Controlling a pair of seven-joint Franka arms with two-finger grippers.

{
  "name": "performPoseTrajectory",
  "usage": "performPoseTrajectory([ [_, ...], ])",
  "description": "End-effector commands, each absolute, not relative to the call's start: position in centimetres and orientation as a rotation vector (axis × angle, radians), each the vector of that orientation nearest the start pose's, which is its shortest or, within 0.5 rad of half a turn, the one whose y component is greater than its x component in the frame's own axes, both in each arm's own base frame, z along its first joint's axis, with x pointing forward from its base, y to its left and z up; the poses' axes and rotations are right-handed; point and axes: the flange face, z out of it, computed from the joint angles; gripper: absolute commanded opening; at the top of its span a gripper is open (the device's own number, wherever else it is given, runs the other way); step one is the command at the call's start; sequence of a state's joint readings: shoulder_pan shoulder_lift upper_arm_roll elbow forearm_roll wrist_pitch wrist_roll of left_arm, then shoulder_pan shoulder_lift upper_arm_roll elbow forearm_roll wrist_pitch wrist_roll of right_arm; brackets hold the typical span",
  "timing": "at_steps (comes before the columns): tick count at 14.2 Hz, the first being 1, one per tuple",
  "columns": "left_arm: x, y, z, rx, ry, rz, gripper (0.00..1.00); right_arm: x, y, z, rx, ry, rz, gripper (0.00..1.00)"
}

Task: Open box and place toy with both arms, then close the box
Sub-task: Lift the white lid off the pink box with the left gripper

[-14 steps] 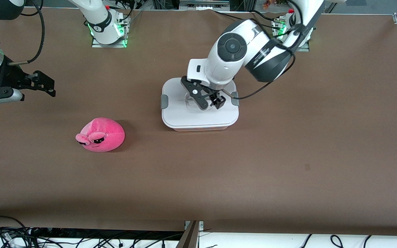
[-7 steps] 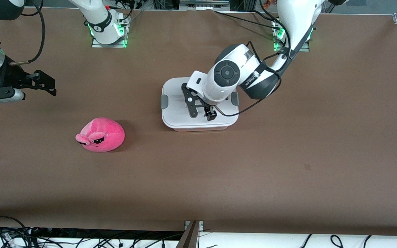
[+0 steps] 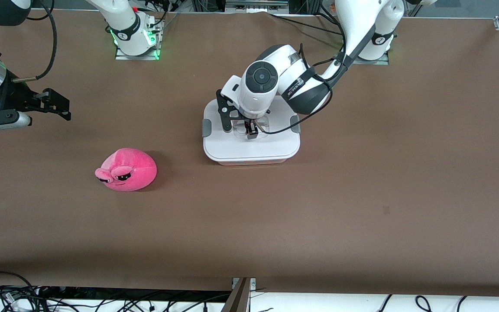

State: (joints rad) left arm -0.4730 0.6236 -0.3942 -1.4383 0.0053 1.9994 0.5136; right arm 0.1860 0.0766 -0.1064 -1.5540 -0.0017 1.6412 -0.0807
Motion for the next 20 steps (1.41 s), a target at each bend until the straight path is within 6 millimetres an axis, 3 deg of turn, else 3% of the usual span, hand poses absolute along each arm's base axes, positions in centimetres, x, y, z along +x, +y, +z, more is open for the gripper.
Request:
performPoseTrajectory([
  [1, 49.9, -50.2, 34.8, -2.617, 2.059, 0.093, 0.15, 58.3, 4.9, 60.0, -3.139, -0.266, -0.010, 1.00],
  [2, 49.9, -50.1, 34.8, -2.617, 2.059, 0.095, 0.02, 58.2, 4.9, 60.0, -3.138, -0.266, -0.008, 1.00],
  [8, 50.1, -49.6, 35.9, -2.602, 2.070, 0.117, 0.00, 58.5, 4.8, 59.6, -3.139, -0.261, 0.004, 1.00],
  [12, 49.6, -48.8, 40.1, -2.483, 2.205, 0.103, 0.00, 58.4, 4.8, 59.7, -3.141, -0.259, -0.003, 1.00],
  [15, 49.4, -47.3, 43.8, -2.492, 2.194, 0.144, 0.00, 58.4, 4.9, 59.7, -3.140, -0.261, -0.003, 1.00],
  [16, 49.7, -46.0, 45.1, -2.501, 2.170, 0.193, 0.00, 58.4, 4.9, 59.8, -3.140, -0.261, -0.006, 1.00],
  [17, 51.2, -42.9, 46.6, -2.538, 2.113, 0.254, 0.00, 58.4, 4.9, 59.7, -3.140, -0.261, -0.003, 1.00],
  [20, 55.4, -31.8, 50.2, -2.691, 1.982, 0.377, 0.00, 58.4, 4.9, 59.8, -3.142, -0.264, -0.006, 1.00],
])
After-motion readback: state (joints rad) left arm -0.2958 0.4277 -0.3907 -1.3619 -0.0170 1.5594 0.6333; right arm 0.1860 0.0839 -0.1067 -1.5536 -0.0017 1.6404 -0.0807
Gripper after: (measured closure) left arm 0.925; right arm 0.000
